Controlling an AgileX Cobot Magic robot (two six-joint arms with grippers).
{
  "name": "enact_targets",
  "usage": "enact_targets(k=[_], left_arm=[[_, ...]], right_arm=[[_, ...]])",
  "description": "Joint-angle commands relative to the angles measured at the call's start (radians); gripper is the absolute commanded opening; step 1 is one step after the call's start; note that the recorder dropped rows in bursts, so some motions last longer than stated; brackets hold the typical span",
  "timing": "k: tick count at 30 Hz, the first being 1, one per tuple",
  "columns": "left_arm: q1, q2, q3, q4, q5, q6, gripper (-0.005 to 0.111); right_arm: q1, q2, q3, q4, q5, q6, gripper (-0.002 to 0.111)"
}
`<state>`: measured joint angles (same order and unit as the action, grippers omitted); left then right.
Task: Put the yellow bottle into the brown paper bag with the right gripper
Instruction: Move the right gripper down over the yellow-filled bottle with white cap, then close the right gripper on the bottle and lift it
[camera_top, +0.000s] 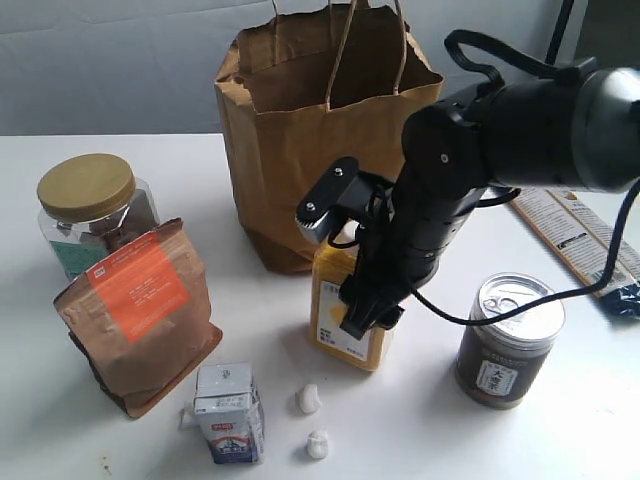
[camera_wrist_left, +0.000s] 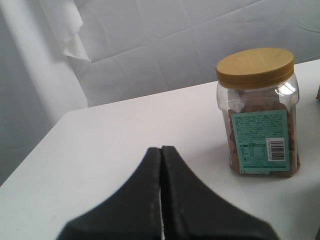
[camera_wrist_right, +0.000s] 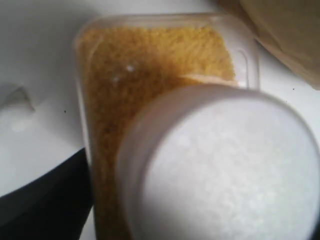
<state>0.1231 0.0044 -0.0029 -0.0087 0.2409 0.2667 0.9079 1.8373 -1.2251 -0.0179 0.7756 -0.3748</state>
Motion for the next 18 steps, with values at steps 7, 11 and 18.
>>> enact_targets(k=[7,11,18], left_arm=[[-0.006,-0.004,0.003,0.0,-0.009,-0.002,0.0],[-0.006,-0.004,0.003,0.0,-0.009,-0.002,0.0],[-0.006,-0.004,0.003,0.0,-0.009,-0.002,0.0]], right_arm=[[0.002,-0.065,0.001,0.142,0.059,0.015,0.0],[0.045,-0.17,0.001,0.207,0.048,0.015,0.0],[0.204,-0.339,0.001,0.159,-0.014,0.102,0.0]])
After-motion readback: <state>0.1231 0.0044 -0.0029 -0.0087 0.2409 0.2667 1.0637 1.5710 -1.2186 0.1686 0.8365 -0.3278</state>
